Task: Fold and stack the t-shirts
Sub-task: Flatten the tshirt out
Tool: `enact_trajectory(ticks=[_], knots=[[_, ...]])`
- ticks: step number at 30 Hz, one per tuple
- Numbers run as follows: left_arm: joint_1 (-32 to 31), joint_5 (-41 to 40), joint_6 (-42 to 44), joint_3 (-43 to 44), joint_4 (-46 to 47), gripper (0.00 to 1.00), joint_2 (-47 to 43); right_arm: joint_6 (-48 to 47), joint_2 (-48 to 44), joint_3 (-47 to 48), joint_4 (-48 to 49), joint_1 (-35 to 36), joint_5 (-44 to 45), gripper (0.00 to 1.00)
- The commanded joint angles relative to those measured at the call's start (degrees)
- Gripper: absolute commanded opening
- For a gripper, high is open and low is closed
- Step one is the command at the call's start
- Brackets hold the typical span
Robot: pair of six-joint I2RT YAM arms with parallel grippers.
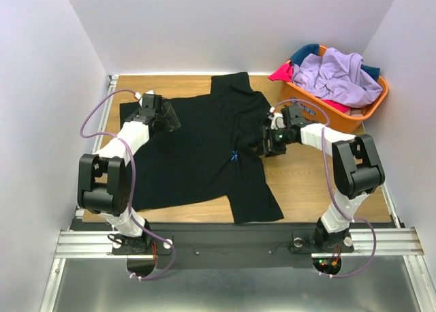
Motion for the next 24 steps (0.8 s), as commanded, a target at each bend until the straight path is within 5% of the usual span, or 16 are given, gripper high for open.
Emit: enact_trajectory(ticks=[1, 13, 16, 21, 22, 24], knots=[[0.44, -1.04, 1.31, 2.94, -0.81, 0.98, 0.51, -4.09, -1.15, 0.66, -0.32, 4.53, -4.21, 0.63], [0.71, -0.78, 1.84, 3.12, -0.72, 0.98, 1.39, -7.26, 4.56, 5.06, -4.01, 10.78, -0.61, 0.63], [0.97, -0.69, 2.19, 3.2, -0.72, 0.98, 1.31, -7.09, 6.5, 5.67, -4.54, 11.57, 1.68, 0.57], [1.58, -1.48, 2.89, 3.12, -0.9, 0.98, 1.39, -5.68, 7.65, 5.76, -5.59, 11.57, 7.2, 0.31], [1.93, -1.57, 2.9, 2.94, -0.9, 0.98, 1.48, -4.72, 7.12, 5.68, -5.85, 11.57, 8.52, 0.09], [2.29, -1.74, 2.81, 2.15, -0.64, 0.98, 2.44, -3.14, 6.16, 5.33, -6.47, 11.66, 13.18, 0.0]])
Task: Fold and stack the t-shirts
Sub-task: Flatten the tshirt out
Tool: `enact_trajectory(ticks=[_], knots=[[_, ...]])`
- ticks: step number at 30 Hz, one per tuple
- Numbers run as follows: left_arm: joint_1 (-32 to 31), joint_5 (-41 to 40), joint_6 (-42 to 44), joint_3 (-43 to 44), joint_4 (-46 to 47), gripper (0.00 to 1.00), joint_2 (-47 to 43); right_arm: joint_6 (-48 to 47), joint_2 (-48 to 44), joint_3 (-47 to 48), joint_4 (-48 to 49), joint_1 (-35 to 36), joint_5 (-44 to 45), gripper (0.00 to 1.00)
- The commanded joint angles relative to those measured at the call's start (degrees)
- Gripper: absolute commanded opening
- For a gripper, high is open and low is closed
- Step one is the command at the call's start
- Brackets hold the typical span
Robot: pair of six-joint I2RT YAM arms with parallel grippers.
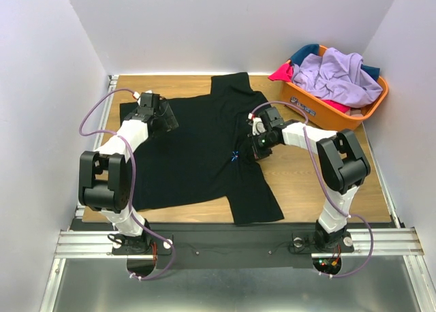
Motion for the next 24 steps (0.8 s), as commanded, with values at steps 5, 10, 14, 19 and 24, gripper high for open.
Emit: enact_trajectory(ticks=[5, 10, 14, 19, 24], knots=[[1.92, -2.03, 1.17, -0.5, 1.42, 0.98, 3.96, 5.65, -4.26, -1.61, -4.75, 0.41, 18.76, 0.0], [2.89, -1.59, 0.91, -1.64, 3.18, 0.98, 7.92, 9.86, -8.22, -3.54, -7.3, -1.96, 27.03, 0.0], [3.59, -1.59, 0.47, -1.91, 3.97, 0.98, 10.73, 11.28, -9.9, -4.34, -8.97, -4.51, 30.45, 0.0], [4.91, -1.41, 0.47, -2.17, 4.85, 0.98, 12.41, 12.42, -9.81, -4.34, -11.52, -7.15, 33.01, 0.0], [5.96, -1.24, 0.64, -2.26, 5.47, 0.98, 13.46, 12.07, -10.25, -4.34, -13.45, -11.37, 34.5, 0.04]])
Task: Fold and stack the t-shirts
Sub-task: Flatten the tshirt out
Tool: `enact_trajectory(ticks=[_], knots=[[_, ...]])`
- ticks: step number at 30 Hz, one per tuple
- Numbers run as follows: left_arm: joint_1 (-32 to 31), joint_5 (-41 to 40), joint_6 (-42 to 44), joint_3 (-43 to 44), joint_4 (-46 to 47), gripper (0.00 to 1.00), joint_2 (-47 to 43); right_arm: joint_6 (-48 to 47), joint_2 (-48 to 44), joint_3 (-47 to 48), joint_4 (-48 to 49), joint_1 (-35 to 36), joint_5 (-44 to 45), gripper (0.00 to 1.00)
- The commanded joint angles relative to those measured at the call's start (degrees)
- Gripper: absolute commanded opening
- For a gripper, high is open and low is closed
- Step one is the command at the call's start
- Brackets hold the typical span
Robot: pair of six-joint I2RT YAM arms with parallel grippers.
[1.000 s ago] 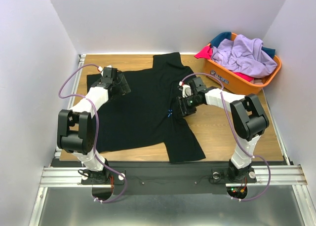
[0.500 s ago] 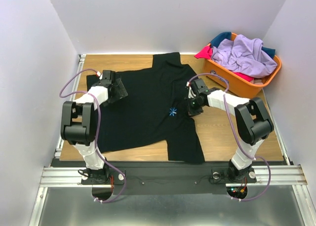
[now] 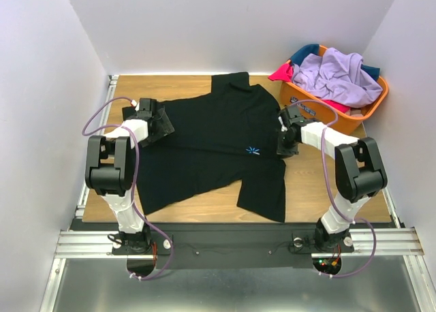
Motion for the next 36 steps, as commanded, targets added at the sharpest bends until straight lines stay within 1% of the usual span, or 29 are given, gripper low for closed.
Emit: enact_trajectory(ticks=[1, 2, 4, 5, 8, 10, 16, 17, 20, 26, 31, 36], knots=[[1.83, -0.65, 0.36, -1.19, -0.28, 0.98, 3.26, -0.61, -2.47, -0.36, -4.93, -4.61, 7.1, 0.06], [2.1, -0.56, 0.36, -1.1, -0.28, 0.98, 3.61, -0.78, -2.73, -0.1, -5.11, -5.15, 7.19, 0.11], [2.36, -0.56, 0.53, -0.84, -0.28, 0.98, 3.79, -1.05, -3.0, 0.25, -5.63, -6.29, 7.28, 0.17], [2.54, -0.65, 0.71, -0.75, -0.37, 0.98, 3.88, -1.14, -3.52, 0.6, -5.81, -7.34, 7.28, 0.24], [2.98, -0.74, 1.06, -0.14, -0.54, 0.98, 3.96, -1.57, -3.88, 0.96, -6.07, -9.36, 7.36, 0.33], [3.15, -0.74, 1.41, 0.56, -0.81, 0.98, 4.4, -2.1, -3.79, 1.31, -6.08, -10.42, 6.93, 0.36], [3.16, -1.26, 2.2, 4.16, -2.73, 0.98, 5.19, -3.24, -3.26, 3.33, -6.08, -10.51, 3.95, 0.47], [3.15, -0.83, 2.29, 4.78, -3.0, 0.98, 5.02, -3.42, -3.44, 3.68, -5.99, -10.43, 3.33, 0.51], [3.15, 0.31, 2.29, 6.45, -3.09, 0.98, 3.8, -4.3, -4.23, 5.69, -5.9, -10.51, -0.1, 0.57], [3.15, 0.58, 2.55, 10.06, -3.79, 0.98, 2.82, -4.65, -2.83, 10.01, -2.48, -10.51, -6.08, 0.63], [3.16, -0.21, 3.34, 12.6, -5.38, 0.98, 6.15, -5.09, 3.93, 14.4, 0.25, -10.43, -8.98, 0.63], [3.42, -0.65, 3.43, 12.96, -5.29, 0.98, 9.23, -5.88, 9.03, 17.12, 3.15, -9.9, -11.97, 0.63]])
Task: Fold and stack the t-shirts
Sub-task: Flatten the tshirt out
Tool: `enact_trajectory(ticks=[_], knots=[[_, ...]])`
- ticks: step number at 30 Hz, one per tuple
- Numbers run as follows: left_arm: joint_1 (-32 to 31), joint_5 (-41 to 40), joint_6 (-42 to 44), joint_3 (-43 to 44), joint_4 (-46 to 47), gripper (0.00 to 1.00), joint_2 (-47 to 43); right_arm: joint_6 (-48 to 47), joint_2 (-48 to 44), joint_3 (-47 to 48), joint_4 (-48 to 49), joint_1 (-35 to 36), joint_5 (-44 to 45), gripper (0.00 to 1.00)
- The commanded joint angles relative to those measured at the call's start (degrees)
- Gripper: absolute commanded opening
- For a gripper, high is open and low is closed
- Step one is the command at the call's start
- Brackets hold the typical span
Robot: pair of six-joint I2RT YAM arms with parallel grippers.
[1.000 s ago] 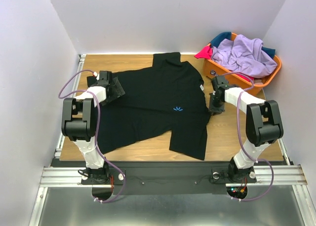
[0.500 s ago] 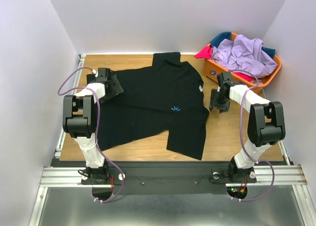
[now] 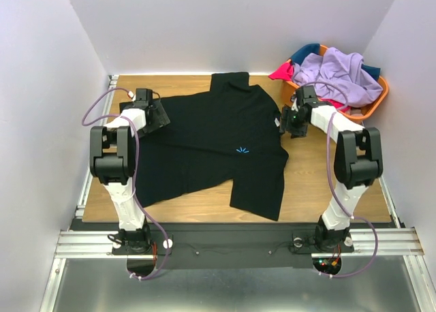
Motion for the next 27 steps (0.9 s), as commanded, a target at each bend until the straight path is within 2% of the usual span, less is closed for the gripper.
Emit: enact_trajectory(ticks=[1, 11, 18, 27], knots=[[0.42, -1.09, 1.03, 1.55, -1.62, 0.98, 2.15, -1.03, 3.46, 2.6, 3.52, 0.88, -3.34, 0.63], [6.92, -0.65, 1.99, 3.04, -2.32, 0.98, 4.96, -1.56, 12.34, 8.04, 3.79, 8.16, 2.28, 0.63], [8.94, -1.43, 2.96, 5.68, -3.64, 0.98, 6.9, -1.82, 15.68, 9.97, 3.7, 12.92, 3.17, 0.64], [9.56, -5.04, 5.78, 18.05, -9.69, 0.98, 11.56, -2.44, 17.36, 13.93, 3.7, 15.03, -0.17, 0.71]])
